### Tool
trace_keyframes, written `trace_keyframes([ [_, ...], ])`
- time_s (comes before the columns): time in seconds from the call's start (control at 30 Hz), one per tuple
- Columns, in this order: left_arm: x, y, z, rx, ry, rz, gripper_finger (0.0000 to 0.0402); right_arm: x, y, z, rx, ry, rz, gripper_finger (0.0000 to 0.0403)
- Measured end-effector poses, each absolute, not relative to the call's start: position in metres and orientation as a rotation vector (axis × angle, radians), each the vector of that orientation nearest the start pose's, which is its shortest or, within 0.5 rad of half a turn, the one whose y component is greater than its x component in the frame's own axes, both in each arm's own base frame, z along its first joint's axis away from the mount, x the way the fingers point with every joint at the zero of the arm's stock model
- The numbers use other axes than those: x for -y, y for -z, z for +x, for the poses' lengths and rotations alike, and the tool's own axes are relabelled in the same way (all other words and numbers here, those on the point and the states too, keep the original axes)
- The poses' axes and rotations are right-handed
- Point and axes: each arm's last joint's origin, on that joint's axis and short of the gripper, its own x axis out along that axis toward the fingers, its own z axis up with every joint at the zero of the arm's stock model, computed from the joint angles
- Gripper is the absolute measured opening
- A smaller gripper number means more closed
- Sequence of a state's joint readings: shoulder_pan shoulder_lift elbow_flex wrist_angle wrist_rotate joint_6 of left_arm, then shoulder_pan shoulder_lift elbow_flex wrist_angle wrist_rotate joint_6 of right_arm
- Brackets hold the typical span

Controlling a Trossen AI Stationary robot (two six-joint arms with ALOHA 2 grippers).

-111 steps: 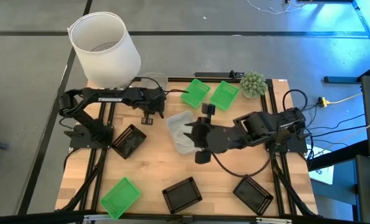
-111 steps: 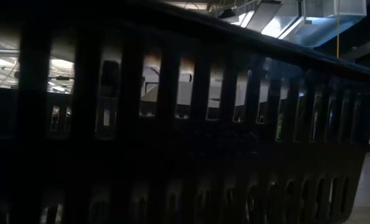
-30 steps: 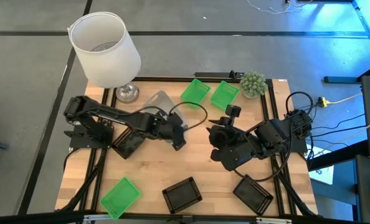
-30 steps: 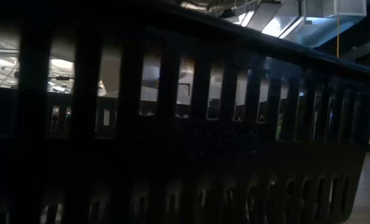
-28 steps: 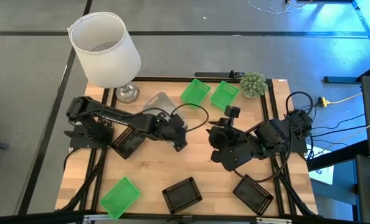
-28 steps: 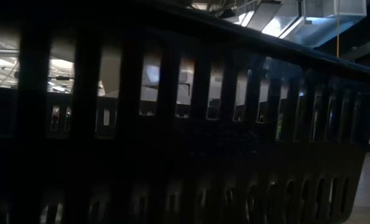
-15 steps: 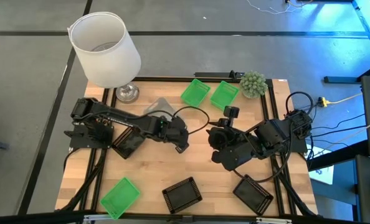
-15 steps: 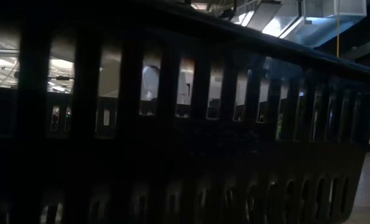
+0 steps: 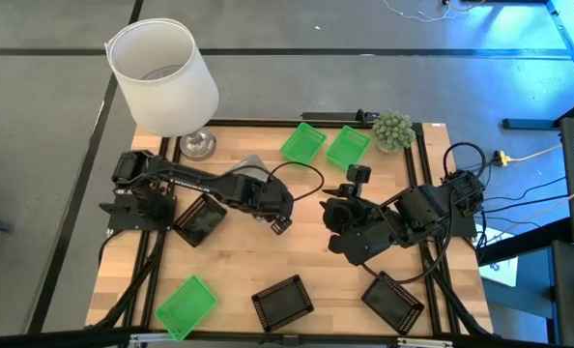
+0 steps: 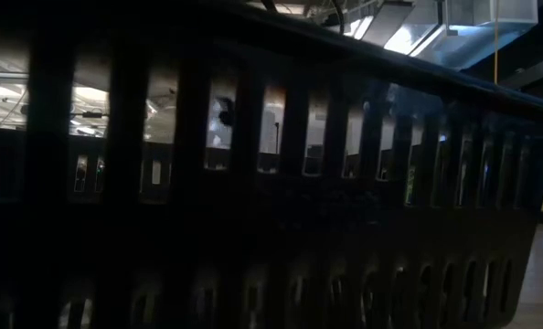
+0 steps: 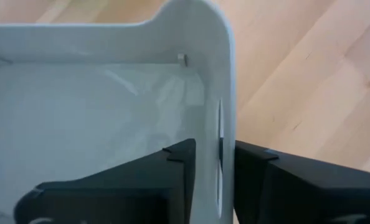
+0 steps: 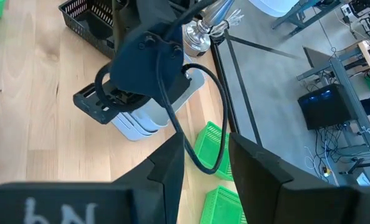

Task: Stack baskets by color
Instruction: Stack the top gray bin into the bottom gray bin, then stack the bottom green bin into the top left green bin

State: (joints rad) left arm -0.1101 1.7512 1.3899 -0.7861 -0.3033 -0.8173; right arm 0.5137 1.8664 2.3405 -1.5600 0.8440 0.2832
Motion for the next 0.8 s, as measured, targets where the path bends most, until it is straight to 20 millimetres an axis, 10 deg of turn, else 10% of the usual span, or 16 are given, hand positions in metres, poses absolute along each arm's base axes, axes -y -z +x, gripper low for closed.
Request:
trace_keyframes([
  [0.33, 0.031, -0.251, 0.358, -1.002, -0.509, -0.446, 0.0071, -0.142, -0.444, 0.296, -0.787, 0.409, -0.418, 0.0127],
  [0.8, 0.071, -0.321, 0.347, -1.002, -0.446, -0.083, 0.0073, -0.139, -0.45, 0.288, -0.788, 0.389, -0.349, 0.0127],
])
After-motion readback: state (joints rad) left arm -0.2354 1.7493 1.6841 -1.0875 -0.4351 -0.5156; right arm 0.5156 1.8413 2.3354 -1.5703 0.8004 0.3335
